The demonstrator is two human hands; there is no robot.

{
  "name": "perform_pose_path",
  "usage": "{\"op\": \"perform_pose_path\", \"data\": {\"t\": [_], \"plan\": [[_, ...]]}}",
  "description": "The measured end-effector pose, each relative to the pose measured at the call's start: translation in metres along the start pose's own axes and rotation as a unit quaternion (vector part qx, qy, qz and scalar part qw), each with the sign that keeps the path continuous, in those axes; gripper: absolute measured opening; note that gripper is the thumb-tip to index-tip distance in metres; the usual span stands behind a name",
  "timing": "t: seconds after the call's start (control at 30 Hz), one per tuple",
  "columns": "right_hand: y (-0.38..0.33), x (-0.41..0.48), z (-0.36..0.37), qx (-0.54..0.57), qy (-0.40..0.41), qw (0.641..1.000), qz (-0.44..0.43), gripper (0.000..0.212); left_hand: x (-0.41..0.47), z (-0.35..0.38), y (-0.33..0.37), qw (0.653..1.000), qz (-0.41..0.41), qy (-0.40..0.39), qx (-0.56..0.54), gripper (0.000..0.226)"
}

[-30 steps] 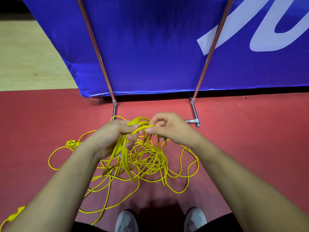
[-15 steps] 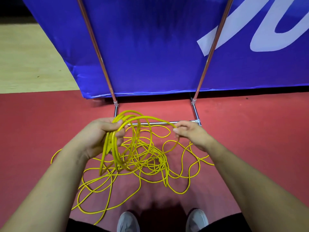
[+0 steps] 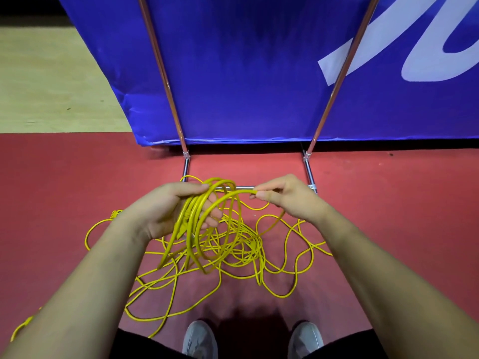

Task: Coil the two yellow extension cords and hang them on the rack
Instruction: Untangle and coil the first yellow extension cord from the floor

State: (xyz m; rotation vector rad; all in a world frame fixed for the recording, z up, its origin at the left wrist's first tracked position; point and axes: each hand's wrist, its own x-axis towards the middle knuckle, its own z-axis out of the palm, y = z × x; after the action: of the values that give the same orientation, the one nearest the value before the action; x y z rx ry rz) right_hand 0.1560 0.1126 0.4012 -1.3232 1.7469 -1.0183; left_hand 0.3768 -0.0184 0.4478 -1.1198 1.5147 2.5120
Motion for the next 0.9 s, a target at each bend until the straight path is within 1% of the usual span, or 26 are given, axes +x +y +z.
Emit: {"op": "perform_pose_path", "data": {"t": [0.1,0.2,0.27,0.33,0.4,0.47,0.53,0.57,0.63,0.67,0.73,0.8,0.9], "plan": [[-0.018,0.000,0.008,-0.018,-0.024,1.000,-0.008,0.015,0.001,0.002,-0.005,0.998,0.012,-0.029,0.053,0.029],[-0.036,0.001,0.017,-0.054,-0.046,0.996,-0.046,0.011,0.002,0.008,-0.009,0.994,0.019,-0.052,0.097,0.020],[-0.046,0.000,0.023,-0.082,-0.044,0.992,-0.081,0.006,0.001,0.009,-0.009,0.992,0.015,-0.071,0.101,0.016],[-0.047,0.001,0.025,-0.061,-0.016,0.994,-0.088,0.008,0.001,0.007,-0.008,0.992,0.024,-0.095,0.077,0.022],[-0.037,0.003,0.022,-0.020,0.003,0.997,-0.077,0.016,0.002,0.002,-0.007,0.993,0.041,-0.107,0.029,0.036],[-0.018,0.005,0.017,-0.049,-0.004,0.996,-0.068,0.018,0.002,-0.001,-0.005,0.992,0.059,-0.112,0.014,0.041],[0.009,0.006,0.009,-0.090,-0.009,0.995,-0.042,0.021,0.000,-0.003,-0.005,0.991,0.074,-0.113,0.024,0.044],[0.022,0.005,0.005,-0.090,-0.006,0.996,-0.024,0.021,-0.001,-0.004,-0.005,0.991,0.077,-0.107,0.023,0.048],[0.044,0.003,0.000,-0.055,0.007,0.998,0.009,0.017,-0.003,-0.003,-0.007,0.992,0.075,-0.099,0.012,0.059],[0.052,0.003,0.000,-0.045,0.020,0.999,0.014,0.016,-0.004,-0.001,-0.008,0.992,0.072,-0.104,0.008,0.061],[0.059,0.007,0.004,-0.050,0.053,0.997,0.016,0.013,-0.004,0.008,-0.007,0.990,0.073,-0.119,-0.005,0.061],[0.061,0.011,0.009,-0.061,0.083,0.995,0.011,0.011,-0.001,0.014,-0.006,0.987,0.093,-0.130,-0.030,0.057],[0.077,0.010,0.014,-0.063,0.093,0.993,0.034,0.015,-0.001,0.012,-0.003,0.980,0.135,-0.133,-0.059,0.048]]}}
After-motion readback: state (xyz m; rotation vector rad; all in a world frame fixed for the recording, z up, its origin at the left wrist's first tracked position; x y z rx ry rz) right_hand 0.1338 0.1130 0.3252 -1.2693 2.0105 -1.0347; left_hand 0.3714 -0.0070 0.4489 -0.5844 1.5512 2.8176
